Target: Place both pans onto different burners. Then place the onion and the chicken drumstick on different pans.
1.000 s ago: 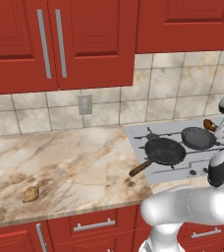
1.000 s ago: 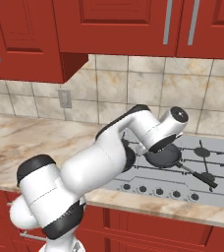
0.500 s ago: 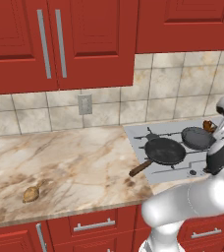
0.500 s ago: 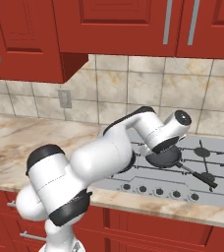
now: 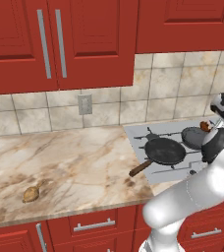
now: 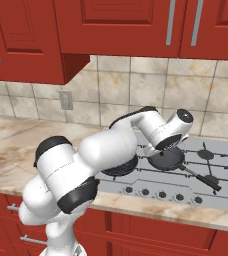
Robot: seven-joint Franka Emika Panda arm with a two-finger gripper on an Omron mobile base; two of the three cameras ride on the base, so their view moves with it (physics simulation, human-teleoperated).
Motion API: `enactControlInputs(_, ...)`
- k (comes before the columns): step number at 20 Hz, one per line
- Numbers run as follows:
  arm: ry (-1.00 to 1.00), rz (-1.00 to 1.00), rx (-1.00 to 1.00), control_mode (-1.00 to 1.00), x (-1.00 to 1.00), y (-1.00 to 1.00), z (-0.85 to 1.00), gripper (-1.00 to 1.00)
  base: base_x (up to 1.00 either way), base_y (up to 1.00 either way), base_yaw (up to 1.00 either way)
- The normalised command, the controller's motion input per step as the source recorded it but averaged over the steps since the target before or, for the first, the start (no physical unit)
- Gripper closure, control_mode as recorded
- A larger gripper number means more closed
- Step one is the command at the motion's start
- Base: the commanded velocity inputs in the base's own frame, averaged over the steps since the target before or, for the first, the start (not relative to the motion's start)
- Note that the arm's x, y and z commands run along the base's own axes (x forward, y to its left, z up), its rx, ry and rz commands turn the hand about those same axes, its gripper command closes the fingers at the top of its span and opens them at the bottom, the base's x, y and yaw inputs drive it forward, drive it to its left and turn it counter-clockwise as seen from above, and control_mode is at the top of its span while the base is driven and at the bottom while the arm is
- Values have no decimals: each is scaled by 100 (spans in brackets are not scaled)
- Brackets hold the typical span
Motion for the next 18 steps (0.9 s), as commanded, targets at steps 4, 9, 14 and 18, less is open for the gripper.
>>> enactControlInputs(4, 7, 0, 0, -100, 22, -15, -15, 100, 0, 0, 0)
enactControlInputs(9, 3, 0, 0, -100, 22, -13, -16, 100, 0, 0, 0)
enactControlInputs(14, 0, 0, 0, -100, 20, -16, -18, 100, 0, 0, 0)
enactControlInputs(18, 0, 0, 0, -100, 22, -17, -7, 100, 0, 0, 0)
